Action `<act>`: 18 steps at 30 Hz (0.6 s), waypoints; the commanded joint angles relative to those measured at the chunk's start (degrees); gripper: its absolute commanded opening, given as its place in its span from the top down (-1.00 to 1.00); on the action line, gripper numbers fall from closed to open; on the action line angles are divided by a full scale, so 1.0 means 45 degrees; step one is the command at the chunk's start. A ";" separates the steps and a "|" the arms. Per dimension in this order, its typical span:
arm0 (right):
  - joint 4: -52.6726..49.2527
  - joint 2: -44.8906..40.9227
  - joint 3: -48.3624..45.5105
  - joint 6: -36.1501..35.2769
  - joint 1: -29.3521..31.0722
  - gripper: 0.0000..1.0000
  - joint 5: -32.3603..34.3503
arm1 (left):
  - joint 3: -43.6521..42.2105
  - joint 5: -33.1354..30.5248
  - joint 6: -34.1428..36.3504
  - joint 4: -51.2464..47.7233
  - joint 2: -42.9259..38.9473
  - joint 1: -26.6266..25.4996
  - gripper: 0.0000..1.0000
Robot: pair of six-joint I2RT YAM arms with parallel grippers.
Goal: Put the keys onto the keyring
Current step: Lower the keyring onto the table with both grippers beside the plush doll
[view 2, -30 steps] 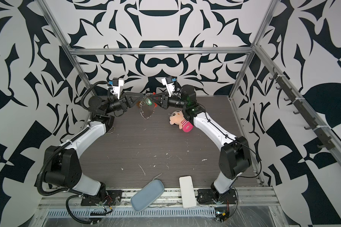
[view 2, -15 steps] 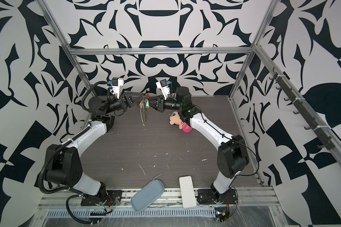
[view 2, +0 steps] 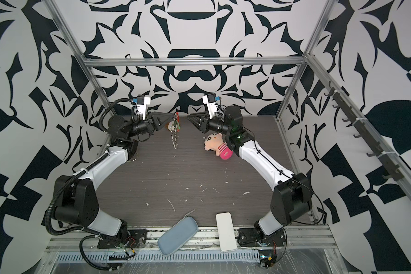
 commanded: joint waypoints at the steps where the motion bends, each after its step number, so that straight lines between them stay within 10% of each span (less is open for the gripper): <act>1: 0.0621 -0.1119 -0.1223 -0.0575 0.0053 0.42 0.2092 | -0.0314 -0.0970 0.4180 -0.4987 -0.1308 -0.0125 0.96; 5: 0.0949 -0.2462 -0.3117 -0.0594 -0.0142 0.42 0.4196 | -0.0894 -0.2469 0.7487 -0.8557 -0.2287 -0.0418 0.93; 18: -0.1260 -0.4599 -0.5046 -0.1348 -0.0285 0.42 0.5640 | -0.0585 -0.3576 0.7044 -0.7133 0.0621 -0.2649 0.97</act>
